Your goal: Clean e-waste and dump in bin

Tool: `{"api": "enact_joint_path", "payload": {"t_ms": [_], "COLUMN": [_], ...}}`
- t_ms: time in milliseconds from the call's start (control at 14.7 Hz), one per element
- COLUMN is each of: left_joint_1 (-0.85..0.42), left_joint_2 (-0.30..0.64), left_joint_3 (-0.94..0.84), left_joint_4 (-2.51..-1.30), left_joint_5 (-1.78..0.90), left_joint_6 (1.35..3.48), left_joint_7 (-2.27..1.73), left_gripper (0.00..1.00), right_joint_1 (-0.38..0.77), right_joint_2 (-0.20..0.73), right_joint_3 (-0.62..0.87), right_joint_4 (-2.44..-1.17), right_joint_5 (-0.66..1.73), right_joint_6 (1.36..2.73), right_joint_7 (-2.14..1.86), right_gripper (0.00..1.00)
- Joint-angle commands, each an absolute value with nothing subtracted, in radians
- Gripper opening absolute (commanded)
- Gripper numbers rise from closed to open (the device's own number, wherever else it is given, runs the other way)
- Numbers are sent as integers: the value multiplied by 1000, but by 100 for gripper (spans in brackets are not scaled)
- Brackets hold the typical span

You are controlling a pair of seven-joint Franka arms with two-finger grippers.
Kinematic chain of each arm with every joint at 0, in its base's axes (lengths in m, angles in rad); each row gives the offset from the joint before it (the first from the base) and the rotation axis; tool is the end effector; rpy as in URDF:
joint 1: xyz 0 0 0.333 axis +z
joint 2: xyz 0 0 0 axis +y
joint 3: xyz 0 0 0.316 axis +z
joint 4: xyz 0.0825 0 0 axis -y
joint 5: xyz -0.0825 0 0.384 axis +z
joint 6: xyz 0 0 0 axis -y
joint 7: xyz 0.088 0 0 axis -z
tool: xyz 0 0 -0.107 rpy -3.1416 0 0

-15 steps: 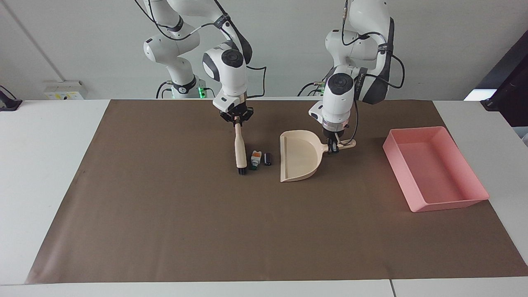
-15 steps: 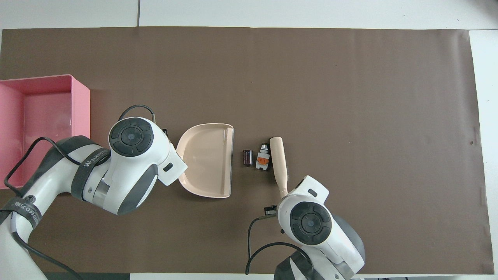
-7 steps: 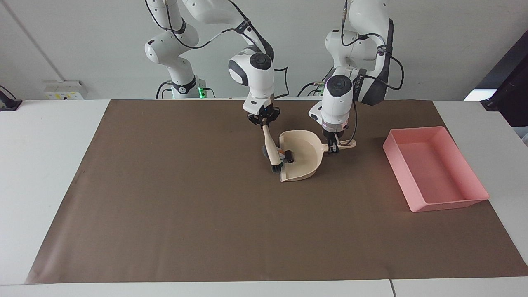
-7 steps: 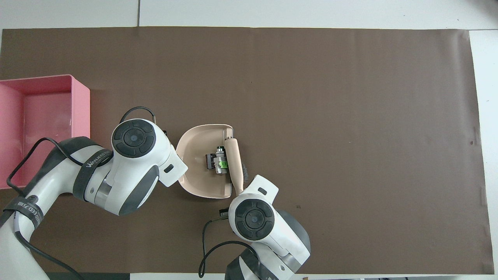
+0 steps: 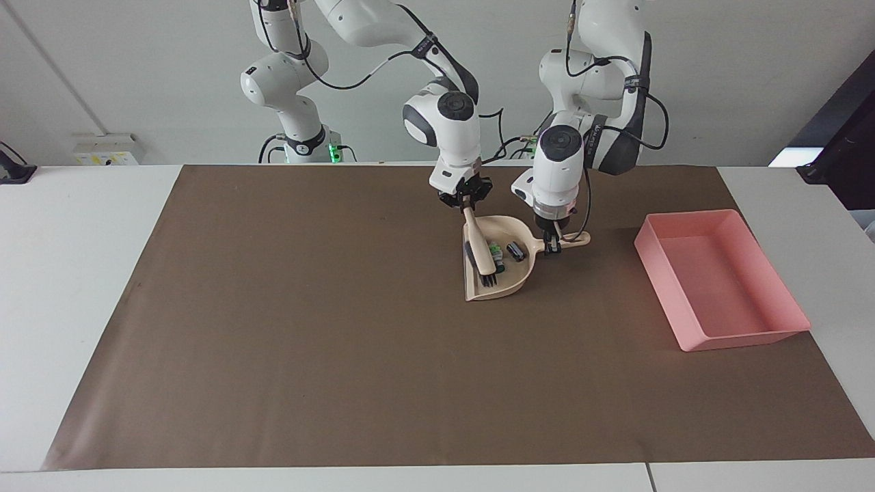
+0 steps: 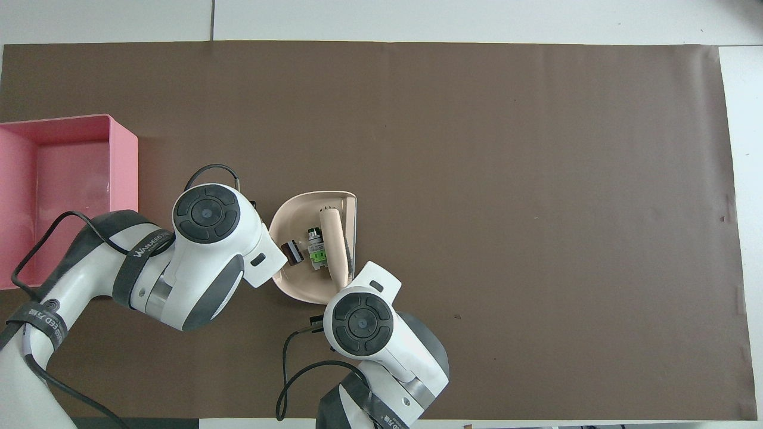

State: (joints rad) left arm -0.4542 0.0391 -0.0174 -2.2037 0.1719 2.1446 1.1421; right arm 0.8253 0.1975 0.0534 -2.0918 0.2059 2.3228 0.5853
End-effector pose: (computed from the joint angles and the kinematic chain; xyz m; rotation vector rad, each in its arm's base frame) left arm 0.4702 -0.2317 0.3564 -1.9870 2.2947 0.2102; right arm 0.3665 0.4470 0.3325 -2.9868 -0.2301 0.1268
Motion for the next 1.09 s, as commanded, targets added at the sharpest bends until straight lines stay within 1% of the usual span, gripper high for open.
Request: {"api": "enact_joint_path", "payload": {"t_ms": [0,68,273,409,545,682,818,1023], "left_joint_1": [-430,-407,-403,-399,-370,-362,-322,-267], "left_joint_2": [35,38,41,40,29,12,3,-47], "left_joint_3": [-14,-15,-17,-17,-17,-15,-14,-12], "left_joint_4": [-2220,-2220,-2220,-2220,-2218,-2217,-2210,-2210], "left_joint_5": [186,178,152,141,75,51,19,11], "left_joint_6": [2172,2198,2221,2220,2215,2209,2203,2146], "left_joint_7": [1216,1226,1227,1250,1314,1324,1366,1457], "left_gripper": [0,0,0,0,0,0,0,0], "right_joint_1": [821,816,807,781,752,651,557,350], "right_joint_2": [146,117,40,-9,-66,-119,-149,-196], "right_joint_3": [54,54,48,46,46,51,49,49], "right_joint_4": [-2092,-2097,-2108,-2111,-2111,-2117,-2131,-2149], "right_joint_5": [216,212,201,166,114,49,20,14], "right_joint_6": [2242,2208,2108,2030,1936,1831,1789,1757], "right_joint_7": [609,618,626,638,670,663,631,450], "right_gripper": [0,0,0,0,0,0,0,0]}}
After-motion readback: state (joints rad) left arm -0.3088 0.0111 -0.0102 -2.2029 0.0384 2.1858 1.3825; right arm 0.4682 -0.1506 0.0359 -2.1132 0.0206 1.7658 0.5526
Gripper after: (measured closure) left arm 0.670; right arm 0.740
